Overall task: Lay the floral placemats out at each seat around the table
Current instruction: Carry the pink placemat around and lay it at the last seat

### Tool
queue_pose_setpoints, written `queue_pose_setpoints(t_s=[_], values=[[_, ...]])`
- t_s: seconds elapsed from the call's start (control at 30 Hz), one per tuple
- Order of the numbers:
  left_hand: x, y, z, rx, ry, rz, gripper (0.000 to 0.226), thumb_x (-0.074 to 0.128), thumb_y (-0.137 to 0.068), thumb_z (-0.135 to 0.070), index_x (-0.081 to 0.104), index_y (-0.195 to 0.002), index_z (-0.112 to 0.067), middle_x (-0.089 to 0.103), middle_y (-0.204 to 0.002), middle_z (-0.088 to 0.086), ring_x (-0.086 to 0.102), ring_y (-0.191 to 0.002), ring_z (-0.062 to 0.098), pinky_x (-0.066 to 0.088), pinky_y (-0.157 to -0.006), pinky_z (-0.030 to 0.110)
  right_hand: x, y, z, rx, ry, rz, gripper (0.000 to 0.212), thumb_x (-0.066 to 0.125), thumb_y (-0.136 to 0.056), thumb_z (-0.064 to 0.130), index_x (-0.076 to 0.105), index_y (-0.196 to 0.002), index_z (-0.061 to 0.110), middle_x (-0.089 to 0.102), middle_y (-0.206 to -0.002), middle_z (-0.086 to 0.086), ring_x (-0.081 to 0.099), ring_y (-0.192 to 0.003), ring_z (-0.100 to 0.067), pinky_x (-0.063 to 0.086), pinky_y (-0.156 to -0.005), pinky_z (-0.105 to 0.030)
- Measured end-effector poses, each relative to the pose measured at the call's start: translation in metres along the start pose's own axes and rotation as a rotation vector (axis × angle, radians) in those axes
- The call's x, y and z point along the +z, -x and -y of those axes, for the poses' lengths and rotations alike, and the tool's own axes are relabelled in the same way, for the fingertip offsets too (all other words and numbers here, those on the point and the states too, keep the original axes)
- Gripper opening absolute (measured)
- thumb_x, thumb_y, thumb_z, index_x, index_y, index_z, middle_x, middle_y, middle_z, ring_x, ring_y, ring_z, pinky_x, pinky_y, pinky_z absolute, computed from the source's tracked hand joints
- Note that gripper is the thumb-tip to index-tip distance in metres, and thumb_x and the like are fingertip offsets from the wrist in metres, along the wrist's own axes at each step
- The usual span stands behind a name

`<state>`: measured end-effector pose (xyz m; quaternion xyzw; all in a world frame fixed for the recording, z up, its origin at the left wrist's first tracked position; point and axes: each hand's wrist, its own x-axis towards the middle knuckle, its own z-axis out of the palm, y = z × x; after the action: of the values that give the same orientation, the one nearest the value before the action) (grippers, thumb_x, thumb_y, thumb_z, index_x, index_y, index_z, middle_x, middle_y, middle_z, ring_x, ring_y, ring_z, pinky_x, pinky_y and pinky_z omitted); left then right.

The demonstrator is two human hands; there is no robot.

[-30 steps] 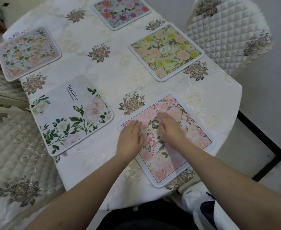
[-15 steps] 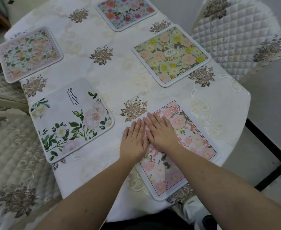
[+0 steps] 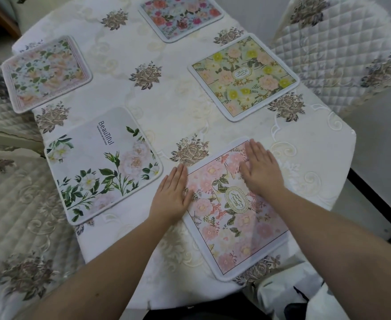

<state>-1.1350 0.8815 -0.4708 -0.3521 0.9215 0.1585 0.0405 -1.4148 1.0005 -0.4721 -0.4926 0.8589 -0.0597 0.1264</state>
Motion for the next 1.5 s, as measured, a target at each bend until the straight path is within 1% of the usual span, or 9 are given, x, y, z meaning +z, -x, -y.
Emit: queue_pose_setpoints(t_s=[0.3, 0.47, 0.57, 0.67, 0.8, 0.93, 1.17, 1.33, 1.5], values=[[-0.005, 0.002, -0.007, -0.09, -0.085, 0.046, 0.067, 0.014, -0.103, -0.052, -0.013, -0.156, -0.022, -0.013, -0.166, -0.005, -0.013, -0.151, 0.011, -0.013, -0.12, 0.033, -0.014, 0.005, 0.008, 0.118, -0.067, 0.029, 0.061, 0.018, -0.104, 0.04, 0.002, -0.157, 0.014, -0.001, -0.166, -0.002, -0.004, -0.152, -0.014, -0.004, -0.123, -0.034], [-0.008, 0.024, -0.046, -0.043, -0.026, -0.001, 0.067, 0.012, -0.103, -0.047, -0.002, -0.158, -0.011, -0.012, -0.164, 0.006, -0.012, -0.152, 0.018, -0.012, -0.121, 0.036, -0.006, 0.038, 0.063, -0.103, -0.137, -0.02, 0.055, 0.02, -0.106, 0.033, 0.006, -0.157, 0.016, -0.002, -0.164, 0.005, -0.006, -0.151, -0.011, 0.0, -0.124, -0.035], [0.002, 0.039, -0.073, 0.124, 0.022, 0.061, 0.069, 0.013, -0.1, -0.045, 0.009, -0.157, -0.006, 0.0, -0.165, 0.01, -0.005, -0.152, 0.024, 0.003, -0.124, 0.043, 0.008, 0.062, 0.089, -0.235, -0.19, 0.073, 0.054, 0.027, -0.106, 0.024, 0.012, -0.157, 0.015, 0.006, -0.165, 0.0, -0.001, -0.152, -0.013, 0.004, -0.124, -0.035], [0.02, 0.057, -0.086, 0.13, -0.036, 0.11, 0.068, 0.015, -0.101, -0.045, 0.011, -0.156, -0.005, 0.001, -0.165, 0.011, 0.0, -0.153, 0.026, 0.006, -0.124, 0.043, 0.025, 0.084, 0.09, -0.285, -0.041, 0.136, 0.055, 0.022, -0.105, 0.027, 0.008, -0.157, 0.016, 0.002, -0.165, 0.001, -0.004, -0.151, -0.011, -0.009, -0.122, -0.031], [0.025, 0.059, -0.076, 0.149, -0.033, 0.063, 0.067, 0.026, -0.102, -0.047, 0.02, -0.156, -0.008, 0.014, -0.164, 0.008, 0.01, -0.153, 0.023, 0.014, -0.123, 0.043, 0.027, 0.093, 0.082, -0.225, 0.081, 0.107, 0.06, 0.004, -0.101, 0.04, 0.007, -0.157, 0.019, 0.003, -0.165, 0.003, -0.004, -0.152, -0.012, -0.001, -0.124, -0.039], [0.017, 0.046, -0.042, 0.221, -0.067, 0.073, 0.066, 0.028, -0.102, -0.05, 0.018, -0.157, -0.015, 0.014, -0.165, 0.004, 0.01, -0.153, 0.02, 0.013, -0.123, 0.042, 0.027, 0.093, 0.064, -0.164, 0.041, 0.071, 0.055, 0.011, -0.104, 0.041, 0.003, -0.157, 0.027, 0.003, -0.165, 0.005, -0.002, -0.152, -0.013, 0.002, -0.123, -0.04], [-0.005, 0.023, 0.009, 0.123, -0.147, 0.117, 0.067, 0.008, -0.1, -0.06, -0.011, -0.156, -0.028, -0.016, -0.163, -0.008, -0.015, -0.151, 0.01, -0.02, -0.117, 0.024, 0.016, 0.096, 0.008, 0.022, 0.031, 0.03, 0.056, 0.001, -0.103, 0.047, -0.009, -0.156, 0.029, -0.011, -0.164, 0.007, -0.017, -0.149, -0.008, -0.01, -0.121, -0.032], [-0.015, 0.017, 0.018, 0.131, -0.156, 0.135, 0.07, -0.003, -0.094, -0.062, -0.014, -0.154, -0.028, -0.019, -0.163, -0.009, -0.017, -0.15, 0.008, -0.015, -0.119, 0.028, 0.003, 0.101, -0.022, 0.171, -0.008, -0.03, 0.06, 0.009, -0.102, 0.041, 0.005, -0.157, 0.018, 0.002, -0.165, 0.002, -0.002, -0.151, -0.009, -0.004, -0.121, -0.03], [-0.018, 0.02, -0.003, 0.066, -0.289, 0.116, 0.062, 0.007, -0.104, -0.045, -0.008, -0.157, -0.017, -0.01, -0.166, 0.0, -0.006, -0.153, 0.015, -0.014, -0.12, 0.04, -0.005, 0.095, -0.019, 0.304, -0.064, -0.011, 0.057, 0.022, -0.105, 0.029, 0.008, -0.157, 0.008, 0.004, -0.166, -0.008, 0.003, -0.152, -0.019, 0.002, -0.123, -0.036]])
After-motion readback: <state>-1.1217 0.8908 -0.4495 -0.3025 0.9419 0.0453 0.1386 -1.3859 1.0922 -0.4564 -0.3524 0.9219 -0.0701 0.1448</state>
